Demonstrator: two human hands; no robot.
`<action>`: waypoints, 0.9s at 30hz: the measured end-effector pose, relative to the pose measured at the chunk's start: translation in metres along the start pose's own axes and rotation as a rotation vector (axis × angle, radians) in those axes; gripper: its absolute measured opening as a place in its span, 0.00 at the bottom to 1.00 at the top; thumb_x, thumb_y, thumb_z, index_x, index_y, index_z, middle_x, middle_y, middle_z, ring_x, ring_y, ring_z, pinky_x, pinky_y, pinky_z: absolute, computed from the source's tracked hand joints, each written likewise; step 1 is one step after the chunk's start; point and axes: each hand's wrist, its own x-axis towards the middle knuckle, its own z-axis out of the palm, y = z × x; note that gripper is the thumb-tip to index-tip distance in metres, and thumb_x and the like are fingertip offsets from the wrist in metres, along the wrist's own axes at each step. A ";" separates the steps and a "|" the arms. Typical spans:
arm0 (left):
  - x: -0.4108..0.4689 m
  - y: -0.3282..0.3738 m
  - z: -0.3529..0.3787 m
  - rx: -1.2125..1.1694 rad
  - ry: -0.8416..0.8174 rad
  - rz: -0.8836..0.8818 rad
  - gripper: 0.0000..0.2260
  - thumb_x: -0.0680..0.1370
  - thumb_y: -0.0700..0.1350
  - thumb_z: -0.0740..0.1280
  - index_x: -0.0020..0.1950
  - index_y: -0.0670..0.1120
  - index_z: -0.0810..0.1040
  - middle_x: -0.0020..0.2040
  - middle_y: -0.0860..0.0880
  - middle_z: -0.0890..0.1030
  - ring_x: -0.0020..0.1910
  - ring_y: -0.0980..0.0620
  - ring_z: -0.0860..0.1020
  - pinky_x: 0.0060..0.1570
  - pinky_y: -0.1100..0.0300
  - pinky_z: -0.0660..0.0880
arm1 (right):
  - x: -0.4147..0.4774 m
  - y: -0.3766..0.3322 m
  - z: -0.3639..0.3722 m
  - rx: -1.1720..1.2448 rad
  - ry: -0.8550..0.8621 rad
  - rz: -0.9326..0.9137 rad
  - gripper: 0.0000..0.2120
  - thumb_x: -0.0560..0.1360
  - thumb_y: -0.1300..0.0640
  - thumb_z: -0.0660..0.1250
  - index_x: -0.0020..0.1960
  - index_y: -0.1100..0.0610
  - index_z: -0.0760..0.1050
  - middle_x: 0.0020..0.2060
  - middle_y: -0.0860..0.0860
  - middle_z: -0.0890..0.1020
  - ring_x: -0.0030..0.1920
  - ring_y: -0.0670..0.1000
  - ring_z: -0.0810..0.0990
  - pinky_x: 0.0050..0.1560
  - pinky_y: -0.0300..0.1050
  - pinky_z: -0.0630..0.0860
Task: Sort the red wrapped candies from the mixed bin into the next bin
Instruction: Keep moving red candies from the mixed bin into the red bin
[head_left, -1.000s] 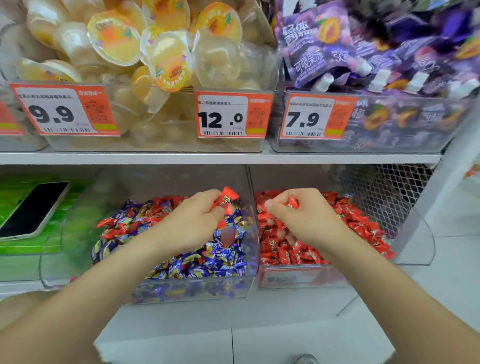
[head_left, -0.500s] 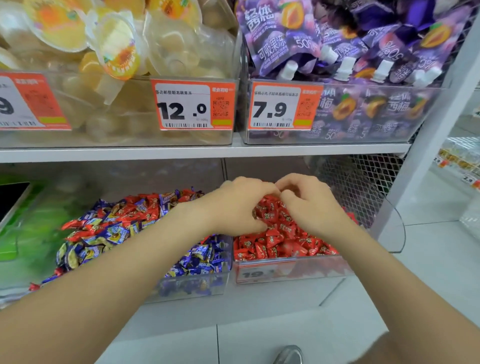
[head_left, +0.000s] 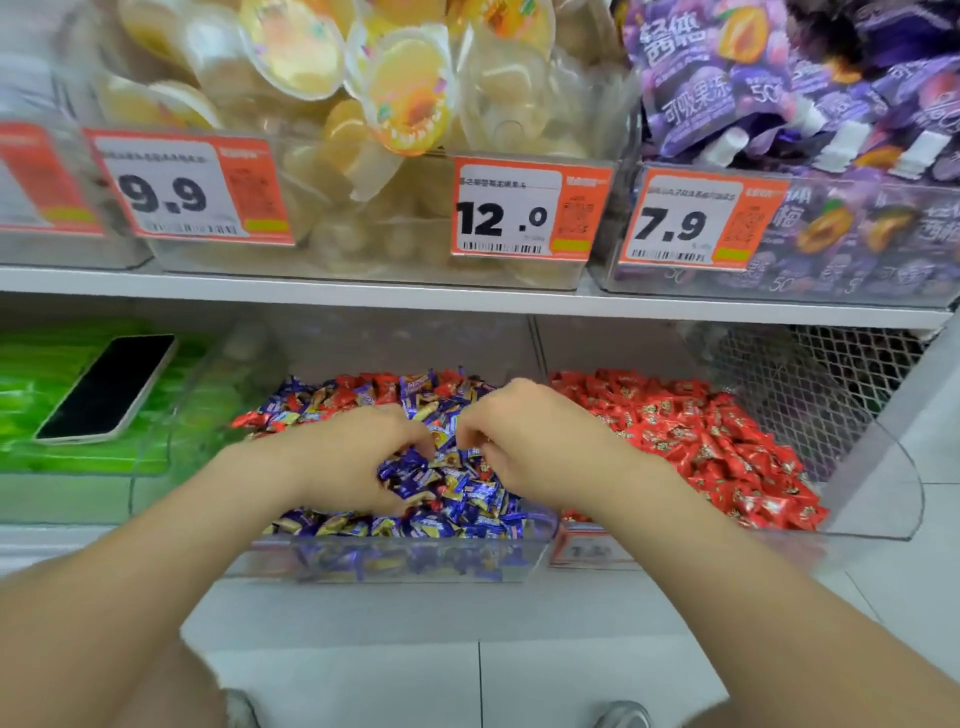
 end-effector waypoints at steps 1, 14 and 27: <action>0.002 -0.003 0.001 0.008 -0.022 -0.014 0.28 0.74 0.55 0.78 0.72 0.59 0.73 0.63 0.55 0.74 0.63 0.53 0.73 0.66 0.53 0.72 | 0.007 -0.003 0.002 -0.048 -0.053 0.014 0.17 0.76 0.66 0.66 0.57 0.48 0.82 0.51 0.52 0.82 0.47 0.59 0.81 0.48 0.52 0.80; -0.004 -0.034 -0.003 -0.106 0.042 -0.097 0.35 0.63 0.56 0.86 0.66 0.56 0.74 0.58 0.55 0.74 0.51 0.58 0.71 0.49 0.60 0.71 | 0.049 -0.004 0.014 -0.091 -0.254 0.121 0.11 0.72 0.59 0.79 0.50 0.52 0.79 0.52 0.53 0.78 0.46 0.57 0.78 0.47 0.49 0.76; -0.024 -0.054 -0.015 -0.098 -0.002 -0.175 0.35 0.69 0.50 0.84 0.70 0.57 0.69 0.64 0.56 0.72 0.58 0.54 0.73 0.55 0.59 0.73 | 0.047 -0.032 0.024 0.385 -0.080 0.043 0.05 0.75 0.56 0.72 0.45 0.50 0.87 0.37 0.47 0.84 0.37 0.45 0.81 0.42 0.37 0.72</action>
